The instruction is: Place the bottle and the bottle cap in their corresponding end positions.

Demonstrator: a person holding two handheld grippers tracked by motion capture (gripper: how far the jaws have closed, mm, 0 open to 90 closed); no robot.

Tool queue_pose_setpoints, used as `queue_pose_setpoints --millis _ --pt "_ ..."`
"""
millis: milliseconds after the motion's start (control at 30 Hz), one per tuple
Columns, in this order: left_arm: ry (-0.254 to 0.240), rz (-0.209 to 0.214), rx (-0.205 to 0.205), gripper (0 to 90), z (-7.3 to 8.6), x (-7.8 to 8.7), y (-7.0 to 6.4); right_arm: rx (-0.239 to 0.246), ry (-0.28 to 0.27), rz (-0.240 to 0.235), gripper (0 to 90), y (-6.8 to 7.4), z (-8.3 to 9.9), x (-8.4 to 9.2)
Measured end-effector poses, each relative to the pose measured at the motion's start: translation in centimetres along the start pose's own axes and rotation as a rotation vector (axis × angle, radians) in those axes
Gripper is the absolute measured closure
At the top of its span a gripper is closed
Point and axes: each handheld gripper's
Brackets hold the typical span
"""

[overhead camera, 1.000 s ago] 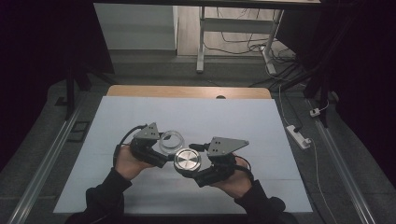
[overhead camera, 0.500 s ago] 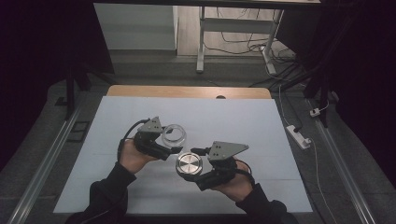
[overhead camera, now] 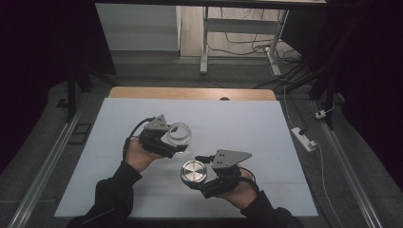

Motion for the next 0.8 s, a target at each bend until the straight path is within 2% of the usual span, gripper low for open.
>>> queue_pose_setpoints --millis 800 --pt "-0.018 -0.022 0.004 15.9 -0.1 -2.5 1.9 -0.026 0.030 0.004 20.0 -0.9 3.4 -1.0"
Point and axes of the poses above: each handheld gripper's, and its own axes: x roughly backward along the jaws, z roughly out of its underside, y roughly to its left, and after that the axes turned 13 degrees about -y, right-handed
